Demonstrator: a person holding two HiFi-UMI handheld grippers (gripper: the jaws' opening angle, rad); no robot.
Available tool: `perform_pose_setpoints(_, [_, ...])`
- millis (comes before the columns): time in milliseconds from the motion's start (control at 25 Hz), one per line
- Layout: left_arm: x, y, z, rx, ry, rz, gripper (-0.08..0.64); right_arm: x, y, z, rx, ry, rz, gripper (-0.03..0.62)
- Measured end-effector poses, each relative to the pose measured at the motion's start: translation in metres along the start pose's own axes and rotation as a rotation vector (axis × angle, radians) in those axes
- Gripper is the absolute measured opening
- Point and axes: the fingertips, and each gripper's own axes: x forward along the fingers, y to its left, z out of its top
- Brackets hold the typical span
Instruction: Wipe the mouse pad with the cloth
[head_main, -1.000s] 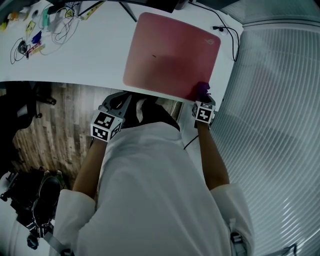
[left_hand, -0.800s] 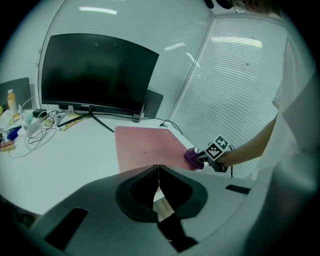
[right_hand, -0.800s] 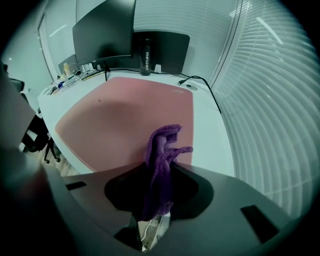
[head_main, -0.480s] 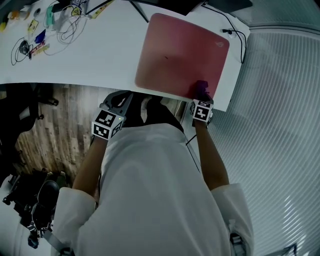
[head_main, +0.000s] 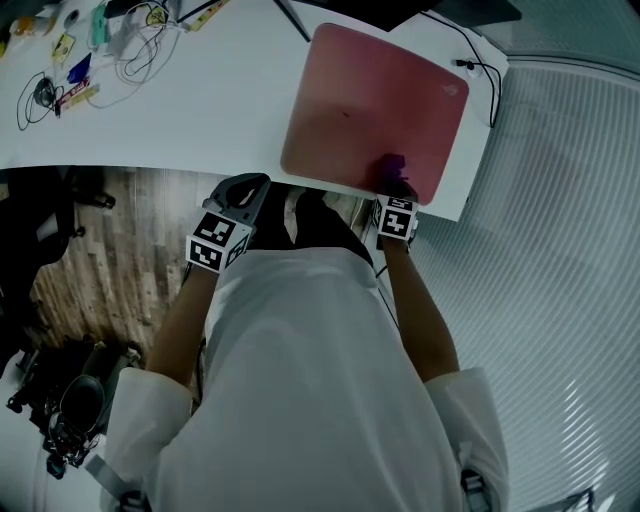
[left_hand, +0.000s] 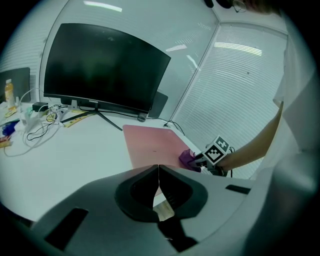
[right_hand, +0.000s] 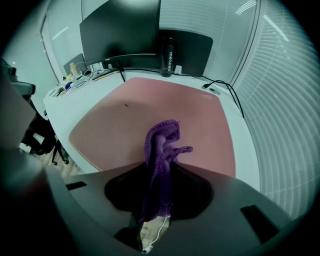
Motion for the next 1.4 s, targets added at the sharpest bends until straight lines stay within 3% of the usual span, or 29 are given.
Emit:
perform_pose_setpoints(520, [0.001, 0.026, 0.0, -0.024, -0.011, -0.036, 0.018, 0.003, 0.066, 0.022, -0.031, 0.029, 0.058, 0.133])
perform_pose_setpoints(1400, [-0.027, 0.083, -0.005, -0.082, -0.038, 0.016, 0.018, 0.009, 0.192, 0.068, -0.128, 0.019, 0.24, 0.133])
